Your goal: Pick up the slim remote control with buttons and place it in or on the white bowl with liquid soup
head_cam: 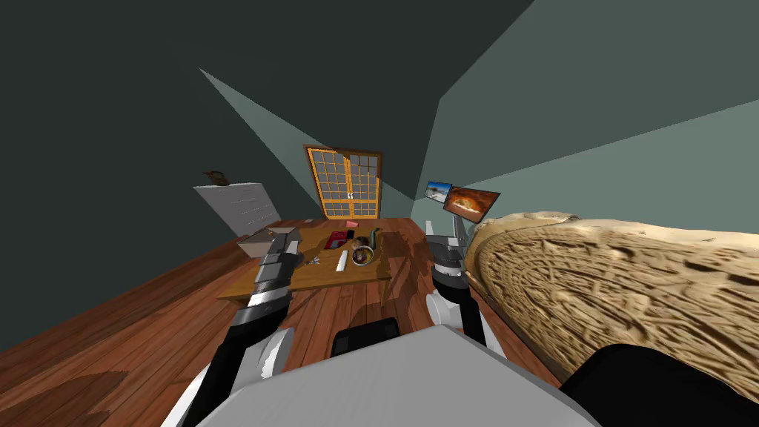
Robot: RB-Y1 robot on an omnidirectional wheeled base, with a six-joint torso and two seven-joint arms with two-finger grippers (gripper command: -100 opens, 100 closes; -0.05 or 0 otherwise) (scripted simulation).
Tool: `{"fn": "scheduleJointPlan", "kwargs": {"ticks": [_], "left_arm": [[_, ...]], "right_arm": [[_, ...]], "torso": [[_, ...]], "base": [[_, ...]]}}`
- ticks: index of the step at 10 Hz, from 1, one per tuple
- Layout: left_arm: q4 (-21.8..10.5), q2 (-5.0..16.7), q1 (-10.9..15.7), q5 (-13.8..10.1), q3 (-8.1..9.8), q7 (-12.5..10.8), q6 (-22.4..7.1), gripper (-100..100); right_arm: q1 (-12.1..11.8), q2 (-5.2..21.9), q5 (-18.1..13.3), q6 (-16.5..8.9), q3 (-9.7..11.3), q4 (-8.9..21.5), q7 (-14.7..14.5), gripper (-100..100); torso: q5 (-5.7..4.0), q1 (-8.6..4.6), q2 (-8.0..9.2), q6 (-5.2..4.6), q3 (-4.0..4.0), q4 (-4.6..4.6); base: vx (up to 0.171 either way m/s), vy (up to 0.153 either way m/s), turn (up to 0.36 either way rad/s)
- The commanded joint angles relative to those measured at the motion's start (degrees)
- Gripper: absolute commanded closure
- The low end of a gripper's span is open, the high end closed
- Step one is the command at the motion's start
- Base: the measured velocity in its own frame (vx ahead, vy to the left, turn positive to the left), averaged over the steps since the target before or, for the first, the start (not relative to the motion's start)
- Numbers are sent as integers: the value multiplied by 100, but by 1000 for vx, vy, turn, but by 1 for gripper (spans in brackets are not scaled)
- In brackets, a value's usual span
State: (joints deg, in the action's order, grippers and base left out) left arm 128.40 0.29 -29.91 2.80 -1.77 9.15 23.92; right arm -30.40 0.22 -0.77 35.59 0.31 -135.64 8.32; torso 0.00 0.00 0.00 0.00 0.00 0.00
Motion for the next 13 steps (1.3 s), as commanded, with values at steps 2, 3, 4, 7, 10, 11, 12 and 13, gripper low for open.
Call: {"fn": "scheduleJointPlan", "kwargs": {"ticks": [2, 3, 4, 7, 10, 11, 12, 13], "left_arm": [[-202, 238, 154, -8, 205, 181, -272, -100], [-305, 327, 234, -11, 298, 266, -400, -100], [-430, 419, 330, -15, 405, 363, -547, -100], [-939, 686, 698, -26, 784, 722, -1056, -100], [-1289, 855, 990, -26, 1072, 1008, -1488, -100], [-1384, 855, 990, -26, 1072, 1008, -1521, -100], [-1581, 939, 1147, -23, 1223, 1162, -1747, -100], [-1635, 939, 1147, -23, 1223, 1162, -1754, -100]], "right_arm": [[0, 0, 0, 0, 0, 0, 0, 0], [1, 1, 0, 0, 0, 0, 0, 0], [0, 1, 0, 0, -1, 0, 0, 0], [0, 1, 0, 0, -1, 0, 0, 0], [0, 1, 0, 0, 0, 0, 0, 0], [0, 1, 0, 0, -1, 0, 0, 0], [0, 1, 0, 0, -1, 0, 0, 0], [0, 1, 0, 0, 0, 0, 0, 0]], "torso": [[2, 12, -3, -2, 2, -1], [6, 29, -1, -2, 1, 0], [9, 38, 0, 1, 0, 0], [10, 45, -9, -2, 5, -2], [6, 26, -4, -2, 2, -1], [7, 30, -2, -2, 2, -1], [7, 26, -3, 2, 2, -1], [6, 24, -6, -2, 4, -1]], "base": [[4, 54, -168], [-5, 95, -242], [-8, 85, -111], [6, 102, -259], [-11, 67, -202], [-11, 63, -124], [-4, 52, -209], [3, 43, -120]]}}
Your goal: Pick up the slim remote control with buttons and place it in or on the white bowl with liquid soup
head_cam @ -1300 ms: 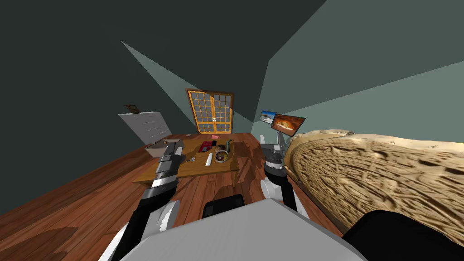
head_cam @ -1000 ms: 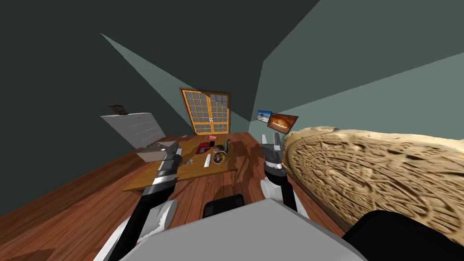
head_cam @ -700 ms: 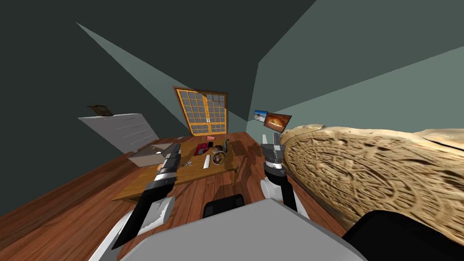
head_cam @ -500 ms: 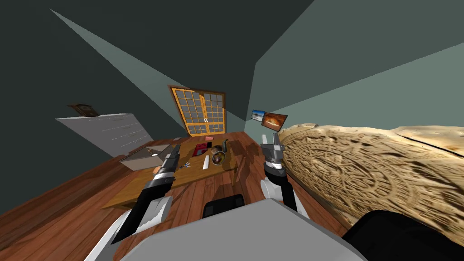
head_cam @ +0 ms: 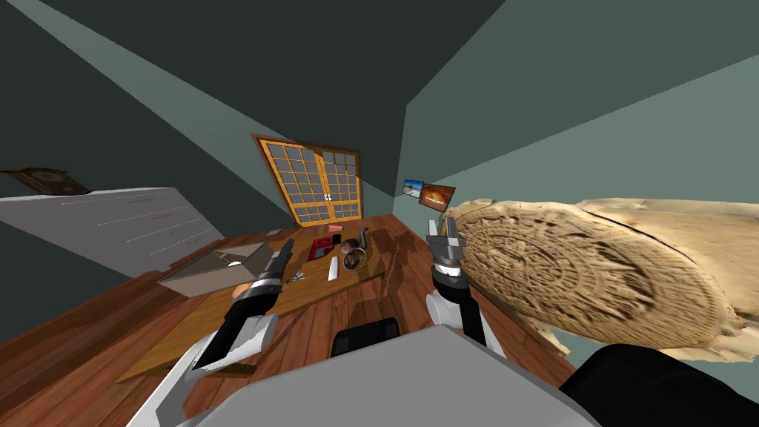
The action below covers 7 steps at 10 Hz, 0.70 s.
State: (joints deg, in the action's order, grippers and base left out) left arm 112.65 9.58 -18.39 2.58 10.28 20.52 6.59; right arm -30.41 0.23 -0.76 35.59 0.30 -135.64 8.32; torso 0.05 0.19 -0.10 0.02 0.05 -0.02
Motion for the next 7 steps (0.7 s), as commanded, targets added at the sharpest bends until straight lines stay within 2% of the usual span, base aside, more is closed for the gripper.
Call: {"fn": "scheduleJointPlan", "kwargs": {"ticks": [1, 2, 3, 4, 5, 6, 7], "left_arm": [[-286, 92, 158, 4, 173, 185, -263, -100], [-330, 92, 158, 4, 173, 185, -263, -100], [-473, 172, 324, 10, 332, 351, -514, -100], [-615, 172, 324, 10, 332, 351, -514, -100], [-884, 251, 495, 16, 494, 521, -738, -100], [-916, 251, 495, 16, 494, 521, -772, -100], [-1130, 328, 669, 23, 659, 696, -1001, -100]], "right_arm": [[0, 0, 0, 0, 0, 0, 0, 0], [1, 0, 0, 0, 0, 0, 0, 0], [0, 0, 0, 0, 0, 0, 0, 0], [1, 0, 0, 0, 0, 0, 0, 0], [0, 0, 0, 0, 0, 0, 0, 0], [0, 0, 0, 0, 0, 0, 0, 0], [0, 0, 0, 0, 0, 0, 0, 0]], "torso": [[0, 0, 0, 0, 0, 0], [0, 1, -1, -3, 1, -1], [0, -1, 0, 1, 0, 0], [0, 4, 2, -5, -1, 0], [1, 4, 1, 2, 0, 0], [0, 4, -1, -1, 1, 0], [0, 0, 0, 1, 0, 0]], "base": [[7, 46, -237], [0, 42, -129], [-13, 57, -305], [-7, 57, -114], [4, 48, -182], [-5, 47, -133], [-15, 49, -299]]}}
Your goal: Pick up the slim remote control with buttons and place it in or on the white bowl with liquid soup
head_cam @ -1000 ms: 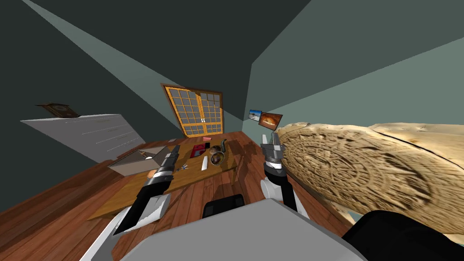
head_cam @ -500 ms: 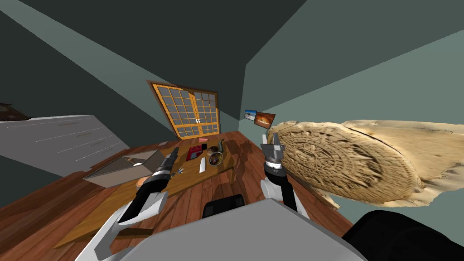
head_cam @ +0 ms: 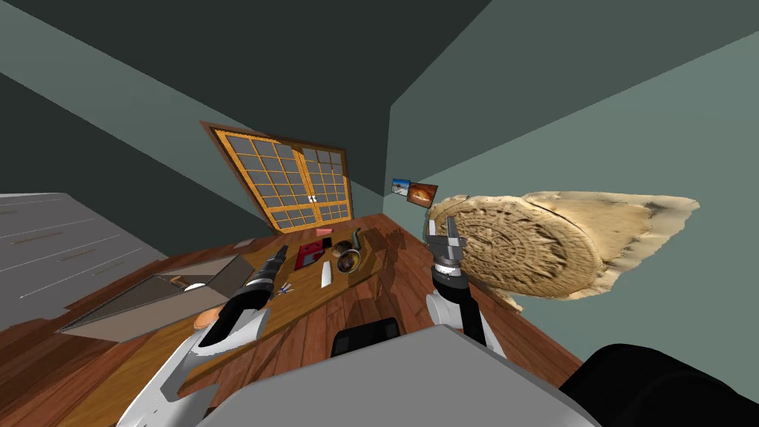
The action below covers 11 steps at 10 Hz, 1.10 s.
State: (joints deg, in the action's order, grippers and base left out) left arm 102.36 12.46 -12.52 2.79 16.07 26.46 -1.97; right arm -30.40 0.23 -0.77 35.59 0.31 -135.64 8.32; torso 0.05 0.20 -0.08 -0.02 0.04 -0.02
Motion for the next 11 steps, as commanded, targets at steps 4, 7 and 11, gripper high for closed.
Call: {"fn": "scheduleJointPlan", "kwargs": {"ticks": [4, 7, 11], "left_arm": [[-712, 190, 435, 18, 422, 463, -698, -100], [-1078, 264, 612, 26, 598, 648, -1014, -100], [-1717, 408, 964, 41, 962, 1026, -1547, -100]], "right_arm": [[-1, 0, 0, 0, -1, 0, 0, 0], [-2, 0, 0, 0, -1, 0, 0, 0], [-2, 0, 0, 0, -1, 0, 0, 0]], "torso": [[1, -1, -3, 6, 2, -1], [-1, -9, -2, 9, 1, -1], [1, 0, -2, 9, 1, -1]], "base": [[-6, 48, -191], [-10, 34, -147], [-15, 49, -206]]}}
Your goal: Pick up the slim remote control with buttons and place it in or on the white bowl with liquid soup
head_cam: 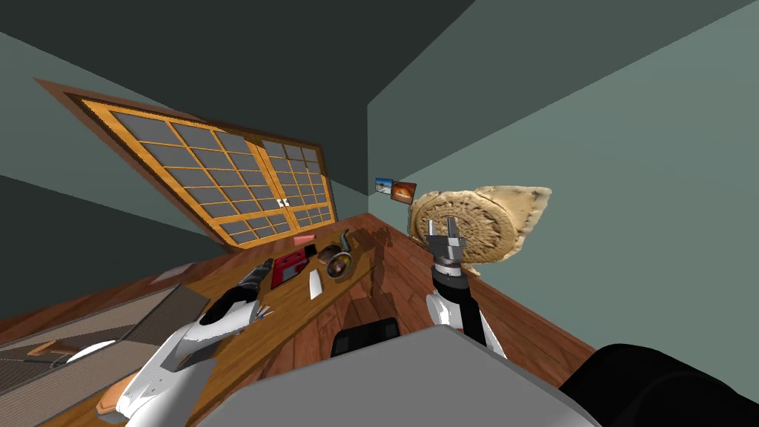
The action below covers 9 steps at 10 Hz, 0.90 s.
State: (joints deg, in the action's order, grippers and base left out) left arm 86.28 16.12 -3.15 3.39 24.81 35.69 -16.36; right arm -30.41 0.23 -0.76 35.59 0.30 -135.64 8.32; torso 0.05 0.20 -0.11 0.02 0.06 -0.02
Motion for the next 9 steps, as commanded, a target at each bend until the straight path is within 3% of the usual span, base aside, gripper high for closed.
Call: {"fn": "scheduleJointPlan", "kwargs": {"ticks": [1, 2, 4, 5, 6, 7, 8, 9], "left_arm": [[-268, 43, 28, -18, 88, 104, -153, -100], [-470, 114, 204, -11, 275, 295, -404, -100], [-610, 114, 204, -11, 275, 295, -446, -100], [-786, 184, 378, -5, 464, 488, -741, -100], [-948, 184, 378, -5, 464, 488, -741, -100], [-1106, 253, 550, 1, 654, 681, -981, -100], [-1282, 253, 550, 1, 654, 681, -1036, -100], [-1500, 319, 720, 8, 845, 873, -1190, -100]], "right_arm": [[0, 0, 0, 0, 0, 0, 0, 0], [-1, 0, 0, 0, 0, 0, 0, 0], [-1, 0, 0, 0, -1, 0, 0, 0], [-1, 0, 0, 0, 0, 0, 0, 0], [0, 0, 0, 0, 0, 0, 0, 0], [-1, 0, 0, 0, 0, 0, 0, 0], [0, 0, 0, 0, 0, 0, 0, 0], [-1, 0, 0, 0, -1, 0, 0, 0]], "torso": [[0, 0, 0, 0, 0, 0], [1, -1, 1, 5, 0, -1], [1, 1, 1, 6, -1, 0], [0, -9, -3, 6, 2, -1], [-2, -8, -4, -2, 2, -1], [0, -6, 0, 6, 1, -1], [0, -3, 4, 0, -2, 1], [1, -2, 4, 7, -2, 0]], "base": [[-15, 47, -164], [-22, 56, -298], [-9, 39, -63], [-10, 28, -274], [-18, 40, -181], [-34, 44, -303], [-29, 47, -145], [-28, 53, -242]]}}
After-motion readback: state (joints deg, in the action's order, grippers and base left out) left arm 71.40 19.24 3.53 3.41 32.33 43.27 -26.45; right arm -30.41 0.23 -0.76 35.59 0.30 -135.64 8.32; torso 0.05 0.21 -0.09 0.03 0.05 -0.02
